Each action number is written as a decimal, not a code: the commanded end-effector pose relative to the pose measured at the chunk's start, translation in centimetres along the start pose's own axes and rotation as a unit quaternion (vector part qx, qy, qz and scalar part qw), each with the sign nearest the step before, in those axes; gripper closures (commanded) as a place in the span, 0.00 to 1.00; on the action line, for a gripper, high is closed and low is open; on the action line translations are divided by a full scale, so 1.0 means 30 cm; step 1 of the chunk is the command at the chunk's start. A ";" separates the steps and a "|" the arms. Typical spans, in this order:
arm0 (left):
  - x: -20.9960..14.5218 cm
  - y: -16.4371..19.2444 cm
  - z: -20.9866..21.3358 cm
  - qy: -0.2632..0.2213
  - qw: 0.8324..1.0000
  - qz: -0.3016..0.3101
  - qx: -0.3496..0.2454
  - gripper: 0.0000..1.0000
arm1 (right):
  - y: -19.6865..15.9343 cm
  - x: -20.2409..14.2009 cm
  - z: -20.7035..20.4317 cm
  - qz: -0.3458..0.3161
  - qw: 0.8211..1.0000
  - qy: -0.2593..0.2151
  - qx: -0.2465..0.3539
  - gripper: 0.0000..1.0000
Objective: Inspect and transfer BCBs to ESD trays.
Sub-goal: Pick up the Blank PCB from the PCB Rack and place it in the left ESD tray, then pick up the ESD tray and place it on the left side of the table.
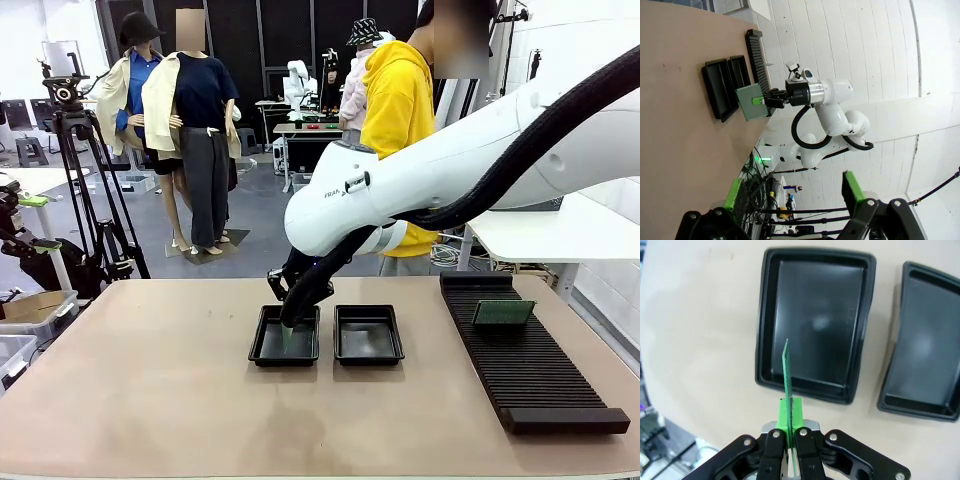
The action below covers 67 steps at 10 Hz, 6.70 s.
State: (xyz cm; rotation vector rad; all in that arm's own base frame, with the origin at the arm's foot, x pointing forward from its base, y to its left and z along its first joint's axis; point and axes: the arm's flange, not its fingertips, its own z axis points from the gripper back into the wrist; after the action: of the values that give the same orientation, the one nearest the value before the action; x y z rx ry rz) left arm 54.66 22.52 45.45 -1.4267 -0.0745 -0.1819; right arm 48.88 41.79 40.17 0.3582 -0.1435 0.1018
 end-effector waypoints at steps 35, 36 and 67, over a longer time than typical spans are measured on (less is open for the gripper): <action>0.049 -0.024 -0.033 -0.010 1.000 0.015 -0.001 0.00 | 0.004 0.177 0.074 0.058 0.990 0.097 -0.084 0.00; 0.100 -0.058 -0.090 -0.009 0.999 0.033 0.005 0.00 | -0.033 0.172 0.116 0.055 0.991 0.088 -0.079 0.00; 0.401 0.154 -1.514 -0.017 0.812 0.188 0.552 0.00 | -1.365 0.051 0.744 -0.136 0.945 -0.035 0.295 0.00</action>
State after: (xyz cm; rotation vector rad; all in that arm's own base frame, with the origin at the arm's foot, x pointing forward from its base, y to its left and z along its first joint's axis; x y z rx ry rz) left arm 64.87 -22.52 36.39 -0.2826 0.1049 0.1842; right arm 52.83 -4.10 47.93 0.9042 -0.1409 -0.1731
